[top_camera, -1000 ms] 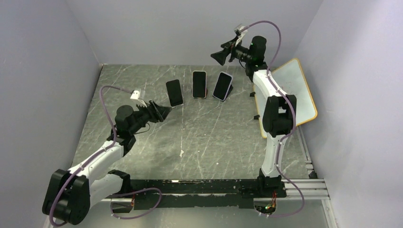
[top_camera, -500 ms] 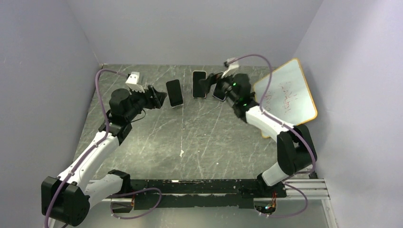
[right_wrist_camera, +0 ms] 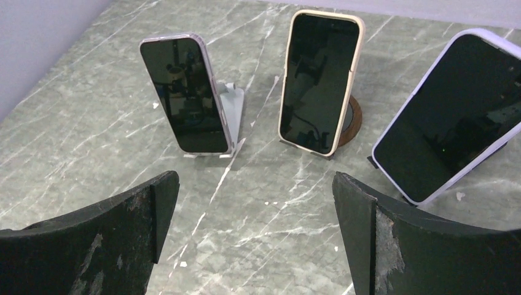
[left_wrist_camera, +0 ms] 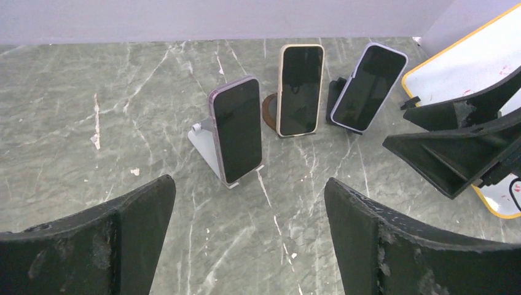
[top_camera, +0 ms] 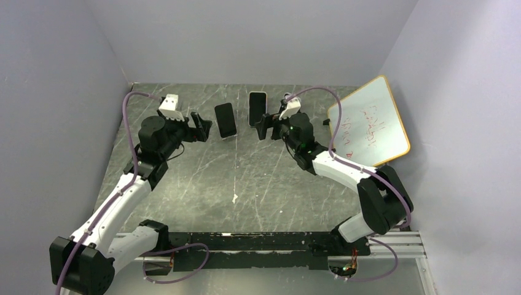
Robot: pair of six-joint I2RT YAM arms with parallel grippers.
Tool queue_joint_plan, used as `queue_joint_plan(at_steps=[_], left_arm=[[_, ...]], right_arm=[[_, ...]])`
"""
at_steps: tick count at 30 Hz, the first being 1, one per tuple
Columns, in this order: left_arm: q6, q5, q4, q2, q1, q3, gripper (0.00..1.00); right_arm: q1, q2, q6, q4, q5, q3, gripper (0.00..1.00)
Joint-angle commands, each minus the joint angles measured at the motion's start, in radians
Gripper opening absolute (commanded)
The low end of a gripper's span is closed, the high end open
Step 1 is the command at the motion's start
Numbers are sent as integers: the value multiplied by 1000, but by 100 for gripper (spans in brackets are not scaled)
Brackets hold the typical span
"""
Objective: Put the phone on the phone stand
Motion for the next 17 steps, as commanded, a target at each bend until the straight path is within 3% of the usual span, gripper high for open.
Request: queue_joint_plan(at_steps=[1,17], left_arm=[[16,-25,-13,-12,0,26,96],[5,-43,9,-50,0,0,96]], right_arm=[[13,-24,8,9,47,-15,100],[15,-29,-15,38,-21,-32,100]])
